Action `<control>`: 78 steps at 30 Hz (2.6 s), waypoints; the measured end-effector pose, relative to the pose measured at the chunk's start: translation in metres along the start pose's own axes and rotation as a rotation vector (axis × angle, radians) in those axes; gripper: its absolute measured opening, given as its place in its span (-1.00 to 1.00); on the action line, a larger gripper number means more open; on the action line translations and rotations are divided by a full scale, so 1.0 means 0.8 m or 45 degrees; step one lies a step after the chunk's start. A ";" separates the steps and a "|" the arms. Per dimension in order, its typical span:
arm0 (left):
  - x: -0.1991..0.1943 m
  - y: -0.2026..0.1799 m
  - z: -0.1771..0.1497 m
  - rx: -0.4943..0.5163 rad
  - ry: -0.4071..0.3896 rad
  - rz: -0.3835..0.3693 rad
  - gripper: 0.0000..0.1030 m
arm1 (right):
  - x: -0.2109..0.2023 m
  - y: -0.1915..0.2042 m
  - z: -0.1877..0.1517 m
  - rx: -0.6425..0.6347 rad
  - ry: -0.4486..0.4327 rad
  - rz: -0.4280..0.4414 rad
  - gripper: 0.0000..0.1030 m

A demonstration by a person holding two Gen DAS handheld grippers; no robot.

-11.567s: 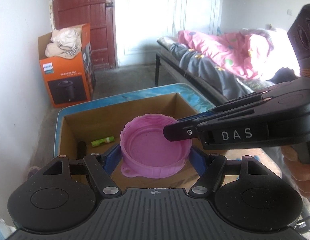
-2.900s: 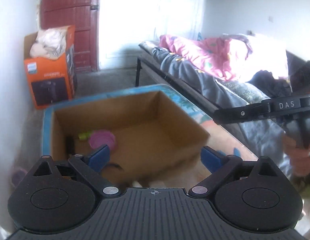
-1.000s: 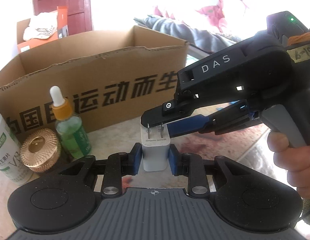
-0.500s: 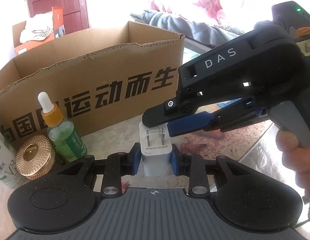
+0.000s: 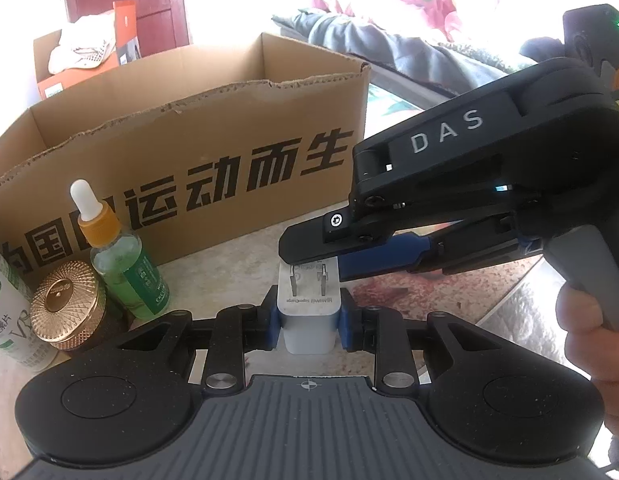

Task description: Organize rigid objects

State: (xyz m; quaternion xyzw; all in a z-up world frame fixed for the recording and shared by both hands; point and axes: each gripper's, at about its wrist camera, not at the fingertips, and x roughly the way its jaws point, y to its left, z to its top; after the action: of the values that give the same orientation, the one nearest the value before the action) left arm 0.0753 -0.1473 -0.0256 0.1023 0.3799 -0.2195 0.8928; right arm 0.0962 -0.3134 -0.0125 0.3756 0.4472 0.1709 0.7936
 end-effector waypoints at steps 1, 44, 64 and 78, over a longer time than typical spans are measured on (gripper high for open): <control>0.001 0.000 0.001 -0.003 0.003 0.000 -0.48 | 0.000 0.000 0.000 0.002 0.000 0.001 -0.29; -0.001 0.008 -0.001 -0.038 -0.005 0.018 -0.49 | -0.003 0.002 -0.002 0.023 -0.020 0.028 -0.29; -0.001 0.003 0.000 -0.016 0.005 0.030 -0.45 | 0.001 -0.002 -0.003 0.030 -0.001 0.020 -0.29; 0.000 0.002 0.000 -0.020 0.000 0.037 -0.49 | 0.001 0.000 -0.003 0.026 0.004 0.022 -0.29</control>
State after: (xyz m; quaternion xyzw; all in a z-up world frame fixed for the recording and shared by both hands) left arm 0.0760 -0.1457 -0.0259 0.1009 0.3800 -0.2037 0.8966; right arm 0.0945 -0.3114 -0.0139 0.3871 0.4469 0.1737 0.7876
